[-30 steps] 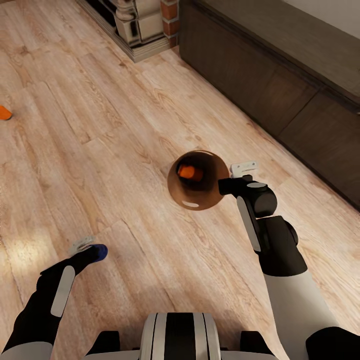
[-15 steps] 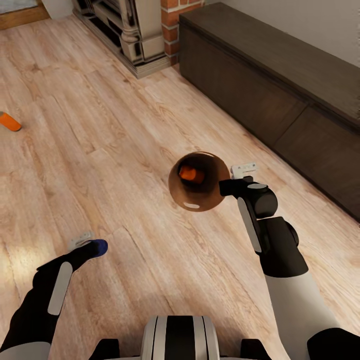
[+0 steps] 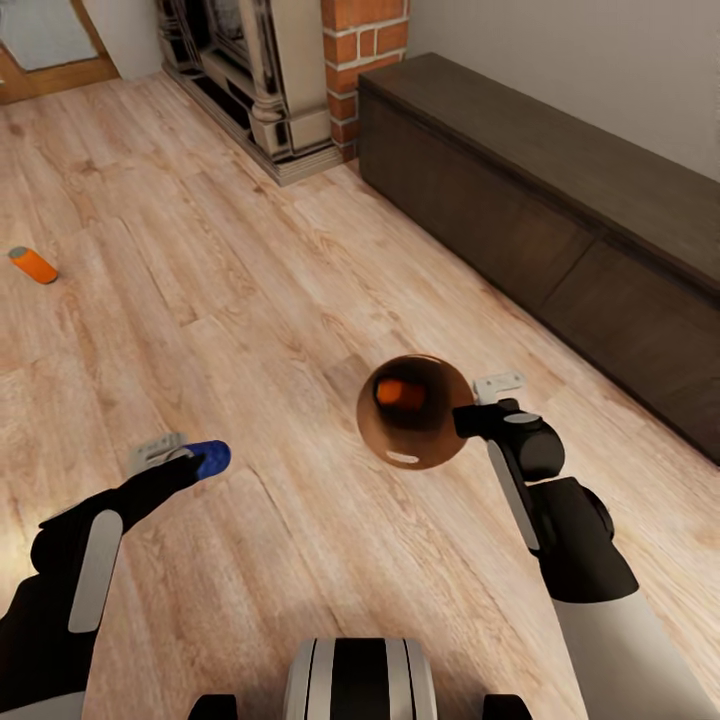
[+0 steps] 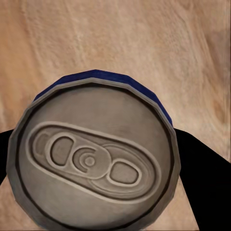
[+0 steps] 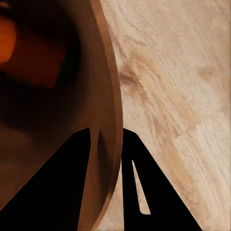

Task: Put the three can of soda from the living room inside the tash can in the kitchen.

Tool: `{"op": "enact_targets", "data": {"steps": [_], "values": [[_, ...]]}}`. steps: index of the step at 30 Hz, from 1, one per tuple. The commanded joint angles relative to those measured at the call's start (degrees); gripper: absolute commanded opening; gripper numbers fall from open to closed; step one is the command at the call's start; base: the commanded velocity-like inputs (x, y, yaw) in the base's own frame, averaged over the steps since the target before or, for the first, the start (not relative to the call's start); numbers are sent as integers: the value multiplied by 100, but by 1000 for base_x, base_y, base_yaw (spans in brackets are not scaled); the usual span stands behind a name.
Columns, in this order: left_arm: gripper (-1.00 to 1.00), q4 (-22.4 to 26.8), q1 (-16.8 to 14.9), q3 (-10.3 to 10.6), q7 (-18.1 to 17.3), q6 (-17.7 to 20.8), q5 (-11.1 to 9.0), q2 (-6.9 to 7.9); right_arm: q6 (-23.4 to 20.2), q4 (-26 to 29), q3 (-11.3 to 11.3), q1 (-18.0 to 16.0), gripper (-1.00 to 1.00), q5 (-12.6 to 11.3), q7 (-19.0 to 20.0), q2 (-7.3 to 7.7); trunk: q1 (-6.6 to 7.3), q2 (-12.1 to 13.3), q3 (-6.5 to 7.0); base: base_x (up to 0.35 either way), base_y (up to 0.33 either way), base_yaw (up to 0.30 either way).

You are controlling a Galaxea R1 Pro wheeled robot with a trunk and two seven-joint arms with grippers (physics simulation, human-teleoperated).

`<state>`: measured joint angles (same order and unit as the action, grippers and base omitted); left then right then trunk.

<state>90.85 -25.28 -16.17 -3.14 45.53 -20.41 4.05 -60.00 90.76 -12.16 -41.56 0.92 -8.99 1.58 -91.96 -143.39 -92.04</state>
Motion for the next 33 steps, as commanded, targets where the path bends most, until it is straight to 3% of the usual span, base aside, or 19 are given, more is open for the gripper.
{"op": "enact_targets", "data": {"steps": [1, 4, 8, 13, 17, 20, 23, 28, 29, 33], "values": [[-100, 7, 15, 0, -89, 9, 11, 8, 0, 3, 6, 5, -100, -92, 14, 8, 3, 1, 23, 0, 0, 0], [-100, 16, 32, 5, -345, 96, 11, 30, 0, 3, 10, 13, -100, -92, 14, 15, 10, 5, 90, 0, 0, 0], [-100, 23, 33, -5, -892, 487, 19, 59, 0, 3, -14, 14, -100, -98, 18, 18, 21, 11, 178, 0, 0, 0], [-100, 28, 10, -35, -1471, 691, 20, 349, 0, 3, -20, 7, -100, -122, 29, 47, 72, 95, 281, 0, 0, 0], [-100, 29, -22, -42, -1744, 728, 20, 488, 0, 3, -3, -9, -100, -246, 354, 376, 160, 255, 352, 0, 0, 0], [-100, 29, -63, -43, -1845, 777, 20, 547, 0, 2, 4, -23, -100, -435, 1081, 803, 226, 376, 406, 0, 0, 0], [-100, 29, -139, -48, -2115, 912, 18, 593, 0, -29, 5, -27, -100, -522, 1592, 1096, 292, 496, 460, 0, 0, 0], [-100, 29, -349, -51, -2507, 1196, 13, 642, 0, -94, -2, -28, -100, -551, 2170, 1311, 402, 697, 550, 0, 0, 0], [-100, 29, -533, -52, -2997, 1447, 12, 653, 0, -228, -9, -23, -100, -556, 2385, 1364, 424, 737, 568, 0, 0, 0], [-100, 29, -737, -48, -3519, 1447, 7, 669, 0, -527, -19, -25, -100, -551, 2463, 1377, 512, 897, 640, 0, 0, 0]]}}
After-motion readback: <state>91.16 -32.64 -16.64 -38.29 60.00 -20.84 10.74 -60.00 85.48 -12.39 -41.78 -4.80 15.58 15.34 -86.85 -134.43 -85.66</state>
